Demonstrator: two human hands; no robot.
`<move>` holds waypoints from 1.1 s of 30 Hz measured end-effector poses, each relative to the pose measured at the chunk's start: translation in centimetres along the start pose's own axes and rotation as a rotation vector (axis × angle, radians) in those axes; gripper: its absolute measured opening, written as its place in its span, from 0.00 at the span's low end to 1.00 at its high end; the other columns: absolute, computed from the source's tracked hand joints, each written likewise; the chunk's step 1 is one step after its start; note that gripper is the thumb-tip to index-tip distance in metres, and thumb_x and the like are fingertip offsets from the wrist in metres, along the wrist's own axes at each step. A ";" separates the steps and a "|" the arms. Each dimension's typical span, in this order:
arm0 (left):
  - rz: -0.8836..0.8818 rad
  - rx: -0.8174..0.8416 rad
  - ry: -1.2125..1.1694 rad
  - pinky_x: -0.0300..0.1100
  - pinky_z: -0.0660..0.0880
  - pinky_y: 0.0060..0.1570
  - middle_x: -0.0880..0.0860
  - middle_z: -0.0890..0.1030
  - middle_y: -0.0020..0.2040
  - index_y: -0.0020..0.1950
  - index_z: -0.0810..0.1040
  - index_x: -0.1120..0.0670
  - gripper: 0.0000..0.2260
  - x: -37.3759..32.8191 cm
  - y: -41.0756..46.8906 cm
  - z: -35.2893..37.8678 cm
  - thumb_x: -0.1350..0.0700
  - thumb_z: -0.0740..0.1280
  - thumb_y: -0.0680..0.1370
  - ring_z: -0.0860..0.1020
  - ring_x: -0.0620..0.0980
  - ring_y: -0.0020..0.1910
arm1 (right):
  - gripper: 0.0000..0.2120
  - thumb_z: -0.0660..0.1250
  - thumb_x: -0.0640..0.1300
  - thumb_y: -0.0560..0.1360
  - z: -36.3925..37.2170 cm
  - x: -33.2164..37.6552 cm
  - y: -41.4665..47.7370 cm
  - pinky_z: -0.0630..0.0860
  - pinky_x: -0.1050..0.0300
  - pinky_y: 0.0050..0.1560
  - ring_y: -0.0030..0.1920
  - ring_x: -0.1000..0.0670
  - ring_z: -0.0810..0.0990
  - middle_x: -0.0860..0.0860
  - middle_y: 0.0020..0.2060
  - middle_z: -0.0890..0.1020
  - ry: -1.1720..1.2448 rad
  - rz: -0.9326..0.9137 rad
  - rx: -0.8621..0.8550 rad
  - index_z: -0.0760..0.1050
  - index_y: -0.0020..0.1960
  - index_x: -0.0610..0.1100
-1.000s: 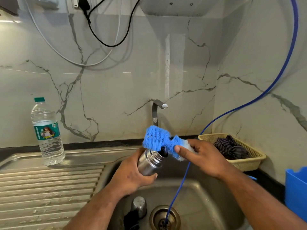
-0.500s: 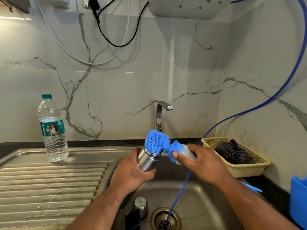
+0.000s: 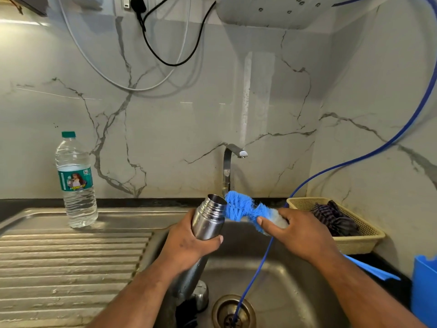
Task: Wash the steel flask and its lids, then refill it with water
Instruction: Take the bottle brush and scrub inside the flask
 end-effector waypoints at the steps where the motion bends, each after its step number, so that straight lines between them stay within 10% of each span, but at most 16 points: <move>1: 0.023 0.028 0.001 0.27 0.74 0.35 0.45 0.82 0.48 0.60 0.73 0.41 0.26 -0.1 0.0 0.3 0.46 0.81 0.67 0.82 0.40 0.43 | 0.28 0.57 0.77 0.72 0.2 0.0 0.0 0.70 0.56 0.33 0.35 0.57 0.77 0.55 0.33 0.80 0.018 0.010 0.003 0.75 0.40 0.53; 21: -0.047 -0.021 -0.129 0.41 0.82 0.47 0.46 0.85 0.47 0.56 0.78 0.43 0.21 1.6 0.6 0.5 0.47 0.82 0.67 0.84 0.43 0.44 | 0.30 0.60 0.79 0.66 -0.1 0.5 -0.1 0.69 0.56 0.32 0.33 0.55 0.77 0.55 0.32 0.81 0.188 -0.122 -0.024 0.79 0.39 0.52; 33: 0.082 0.174 -0.037 0.32 0.78 0.45 0.44 0.84 0.51 0.62 0.75 0.40 0.29 0.1 -0.1 2.3 0.48 0.83 0.64 0.82 0.39 0.48 | 0.30 0.58 0.77 0.72 0.1 -0.1 0.1 0.68 0.54 0.33 0.33 0.54 0.77 0.53 0.30 0.78 0.061 -0.019 -0.036 0.75 0.37 0.50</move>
Point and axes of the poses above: each hand's wrist, its own y-axis towards the middle knuckle, its own z-axis out of the palm, x = y × z, the point moved 5 cm from there along y, towards the middle knuckle
